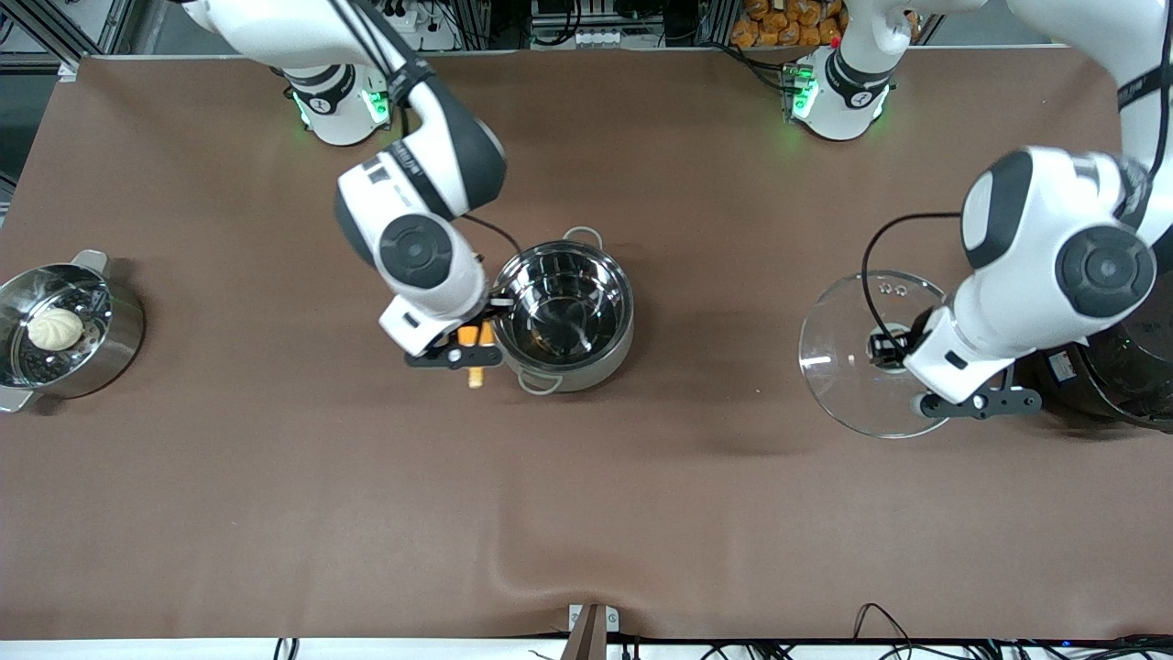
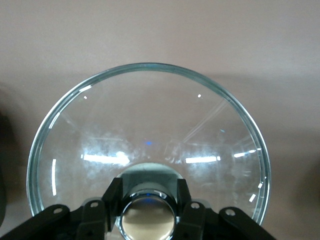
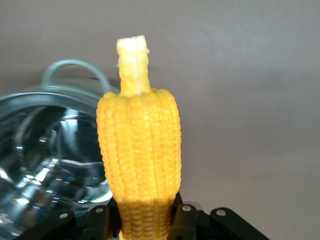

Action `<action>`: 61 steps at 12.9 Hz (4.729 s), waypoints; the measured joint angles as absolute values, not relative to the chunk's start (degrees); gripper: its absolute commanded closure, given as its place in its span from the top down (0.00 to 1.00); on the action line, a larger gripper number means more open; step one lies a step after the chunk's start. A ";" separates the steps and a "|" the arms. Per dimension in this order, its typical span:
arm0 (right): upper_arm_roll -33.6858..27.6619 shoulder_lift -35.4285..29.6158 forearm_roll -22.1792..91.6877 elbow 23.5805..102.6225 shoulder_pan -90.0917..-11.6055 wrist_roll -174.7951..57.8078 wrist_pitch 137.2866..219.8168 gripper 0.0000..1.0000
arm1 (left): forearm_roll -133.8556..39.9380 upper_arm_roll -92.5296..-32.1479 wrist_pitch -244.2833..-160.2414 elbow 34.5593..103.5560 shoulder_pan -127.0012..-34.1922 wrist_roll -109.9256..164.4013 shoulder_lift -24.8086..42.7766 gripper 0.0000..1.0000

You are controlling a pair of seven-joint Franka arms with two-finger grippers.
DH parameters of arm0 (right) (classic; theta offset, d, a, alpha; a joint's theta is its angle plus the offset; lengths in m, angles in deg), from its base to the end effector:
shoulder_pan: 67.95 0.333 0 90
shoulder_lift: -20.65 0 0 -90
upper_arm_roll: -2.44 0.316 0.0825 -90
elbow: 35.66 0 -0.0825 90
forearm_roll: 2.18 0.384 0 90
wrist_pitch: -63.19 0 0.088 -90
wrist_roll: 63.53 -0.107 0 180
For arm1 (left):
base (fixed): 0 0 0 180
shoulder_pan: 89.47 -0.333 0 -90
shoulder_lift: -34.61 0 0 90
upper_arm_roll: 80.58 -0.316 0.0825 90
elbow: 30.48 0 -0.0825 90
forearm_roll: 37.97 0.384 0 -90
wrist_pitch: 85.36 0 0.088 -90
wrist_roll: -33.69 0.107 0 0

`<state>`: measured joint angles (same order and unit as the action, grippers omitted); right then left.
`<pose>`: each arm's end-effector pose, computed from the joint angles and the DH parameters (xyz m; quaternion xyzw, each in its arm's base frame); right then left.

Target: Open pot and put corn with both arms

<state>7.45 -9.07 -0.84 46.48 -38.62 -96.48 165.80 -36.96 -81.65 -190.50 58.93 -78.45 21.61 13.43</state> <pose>0.5701 0.3798 0.3816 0.9963 0.0047 -0.0847 0.0165 0.6471 -0.1136 0.4252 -0.9987 -0.0154 0.0444 0.0206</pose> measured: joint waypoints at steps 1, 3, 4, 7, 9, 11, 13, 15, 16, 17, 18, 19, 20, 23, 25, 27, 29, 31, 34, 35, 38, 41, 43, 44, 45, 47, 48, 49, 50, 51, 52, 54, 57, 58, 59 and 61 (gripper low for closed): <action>7.45 -9.40 -0.80 46.42 -37.68 -97.20 166.85 0.00 | -36.96 -81.60 -194.94 62.87 -79.09 21.92 13.50 0.00; 7.44 -10.53 -0.78 46.39 -36.41 -98.53 168.99 0.00 | -36.98 -81.57 -205.30 71.01 -79.31 21.95 13.44 0.00; 7.43 -11.23 -0.76 46.37 -36.12 -98.92 169.88 0.00 | -36.98 -81.50 -209.57 74.45 -79.30 21.95 13.16 0.00; 7.43 -13.66 -0.75 46.33 -34.29 -98.95 172.06 0.00 | -36.98 -81.46 -217.36 80.84 -79.30 21.95 11.47 0.00; 7.40 -14.80 -0.75 46.31 -32.43 -99.09 172.79 0.00 | -36.98 -81.43 -224.09 84.55 -79.30 21.95 10.03 0.00; 7.38 -15.14 -0.75 46.29 -31.21 -99.12 172.85 0.00 | -36.98 -81.40 -226.19 85.65 -79.31 21.96 8.72 0.00; 7.37 -15.19 -0.75 46.27 -30.37 -99.28 172.85 0.00 | -36.98 -81.38 -226.25 85.64 -79.30 22.01 8.74 0.71; 7.36 -15.37 -0.75 46.27 -30.18 -99.47 172.85 0.00 | -36.98 -81.35 -226.26 85.62 -79.28 22.02 8.75 1.00; 7.34 -15.49 -0.75 46.27 -30.17 -99.47 172.85 0.00 | -36.98 -81.34 -226.27 85.47 -79.29 22.02 8.75 1.00; 7.34 -15.60 -0.75 46.27 -30.09 -99.47 172.85 0.00 | -36.98 -81.34 -226.28 85.18 -79.30 22.02 8.77 1.00; 7.34 -15.66 -0.75 46.27 -29.90 -99.47 172.85 0.28 | -36.98 -81.34 -226.21 84.64 -79.30 22.02 8.87 1.00; 7.34 -15.66 -0.75 46.27 -29.72 -99.53 172.85 0.99 | -36.98 -81.36 -225.20 83.56 -79.31 22.02 9.08 1.00; 7.32 -15.67 -0.83 46.26 -29.62 -99.89 172.99 1.00 | -36.98 -81.39 -221.77 81.41 -79.34 22.02 9.44 1.00; 7.12 -15.68 -1.09 46.15 -29.55 -100.75 174.23 1.00 | -36.98 -81.63 -204.01 70.18 -79.64 22.02 12.06 1.00; 6.88 -15.67 -1.08 45.82 -29.56 -101.49 174.26 1.00 | -36.98 -81.75 -194.32 62.38 -80.25 22.02 14.61 1.00; 6.54 -15.67 -1.08 45.74 -29.59 -101.76 174.19 1.00 | -36.98 -82.66 -187.55 55.99 -80.58 22.02 16.74 1.00; 6.01 -15.61 -1.14 45.68 -30.27 -102.07 173.64 1.00 | -36.98 -84.08 -184.40 52.55 -80.82 22.02 18.95 1.00; 4.72 -14.92 -1.46 45.04 -32.48 -101.71 171.84 1.00 | -36.98 -84.50 -181.32 51.85 -80.94 22.02 21.68 1.00; 2.51 -11.91 -1.57 44.81 -38.74 -93.43 168.12 1.00 | -36.98 -84.50 -179.16 51.83 -80.93 22.06 24.45 1.00; 2.31 -10.83 -1.73 45.13 -41.39 -90.33 167.13 1.00 | -36.98 -84.49 -178.15 51.84 -80.91 22.21 24.94 1.00; 2.09 -6.13 -3.46 48.95 -49.77 -79.98 166.55 1.00 | -36.98 -84.45 -175.90 51.88 -80.88 22.40 26.57 1.00; 2.09 1.89 -3.68 53.41 -57.41 -69.23 164.91 1.00 | -36.98 -84.46 -175.07 52.05 -81.07 22.40 27.76 1.00; 2.32 7.85 -3.68 54.75 -61.07 -64.88 161.08 1.00 | -36.98 -83.68 -174.95 52.97 -81.86 22.41 28.63 1.00; 2.53 10.61 -3.68 55.11 -62.32 -63.48 159.41 1.00 | -36.98 -82.50 -174.91 53.62 -82.80 22.41 29.26 1.00; 2.84 13.09 -3.68 55.25 -63.35 -62.27 157.79 1.00 | -36.98 -81.34 -174.87 54.19 -83.77 22.41 29.87 1.00; 3.04 17.22 -3.68 55.28 -64.64 -60.73 154.92 1.00 | -36.98 -80.51 -174.81 54.97 -84.62 22.41 30.62 1.00; 3.04 18.81 -3.68 55.21 -64.97 -60.10 153.73 1.00 | -36.98 -80.40 -174.81 55.19 -84.78 22.41 30.68 1.00; 3.04 20.02 -3.68 55.02 -65.28 -58.94 152.87 1.00 | -36.98 -80.37 -174.81 55.34 -84.92 22.41 30.67 1.00; 3.04 20.97 -3.68 54.91 -65.79 -57.37 152.38 1.00 | -36.98 -80.37 -174.81 55.42 -85.02 22.41 30.67 1.00; 3.04 21.77 -3.68 54.90 -66.72 -56.06 152.14 1.00 | -36.98 -80.36 -174.81 55.44 -85.05 22.41 30.67 1.00; 3.04 22.32 -3.67 54.90 -67.96 -55.27 151.87 1.00 | -36.98 -80.34 -174.81 55.46 -85.05 22.41 30.67 1.00; 3.02 22.75 -3.51 54.91 -69.72 -54.88 151.74 1.00 | -36.98 -80.24 -174.81 55.50 -85.05 22.41 30.67 1.00; 2.93 22.84 -1.97 54.90 -70.02 -55.03 151.74 1.00 | -36.98 -80.20 -173.83 55.41 -85.05 22.41 30.69 1.00; 2.77 23.04 -1.72 54.90 -70.16 -55.03 151.67 1.00 | -36.98 -80.18 -173.21 55.35 -85.05 22.41 30.71 1.00; 2.65 23.33 -1.49 54.90 -70.31 -55.03 151.44 1.00 | -36.98 -80.18 -172.82 55.34 -85.05 22.41 30.72 1.00; 2.55 23.90 -1.33 54.89 -70.38 -55.03 151.13 1.00 | -36.98 -80.18 -172.18 55.34 -85.05 22.41 30.71 1.00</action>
<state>2.55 23.90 -1.33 54.89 -70.38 -55.03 151.13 -36.98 -80.18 -172.18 55.34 -85.05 22.41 30.71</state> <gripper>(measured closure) 0.000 0.000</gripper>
